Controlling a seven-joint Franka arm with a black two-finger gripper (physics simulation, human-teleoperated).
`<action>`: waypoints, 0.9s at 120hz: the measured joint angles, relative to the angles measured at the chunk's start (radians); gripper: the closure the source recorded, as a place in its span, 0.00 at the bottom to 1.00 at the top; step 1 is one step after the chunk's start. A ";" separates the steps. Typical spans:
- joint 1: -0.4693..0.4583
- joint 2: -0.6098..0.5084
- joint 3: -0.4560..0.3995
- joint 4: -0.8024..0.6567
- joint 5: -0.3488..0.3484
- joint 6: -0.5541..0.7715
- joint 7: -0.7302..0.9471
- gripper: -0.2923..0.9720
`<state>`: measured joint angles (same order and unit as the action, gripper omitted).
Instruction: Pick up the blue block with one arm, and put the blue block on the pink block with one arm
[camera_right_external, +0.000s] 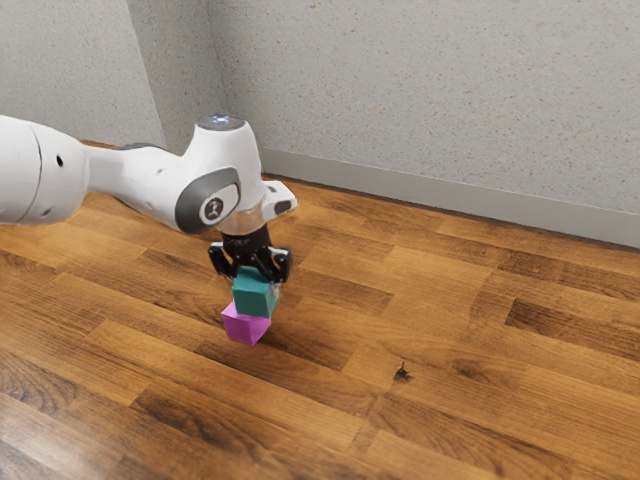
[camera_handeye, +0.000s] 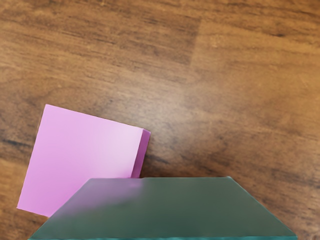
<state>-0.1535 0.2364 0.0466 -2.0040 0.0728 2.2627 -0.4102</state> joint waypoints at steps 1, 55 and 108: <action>0.001 -0.008 0.001 0.002 -0.001 -0.003 0.004 0.47; 0.014 -0.048 0.081 0.028 -0.079 -0.093 0.247 0.47; 0.053 0.035 0.080 0.079 -0.086 -0.103 0.454 0.47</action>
<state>-0.1007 0.2711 0.1270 -1.9247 -0.0132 2.1598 0.0433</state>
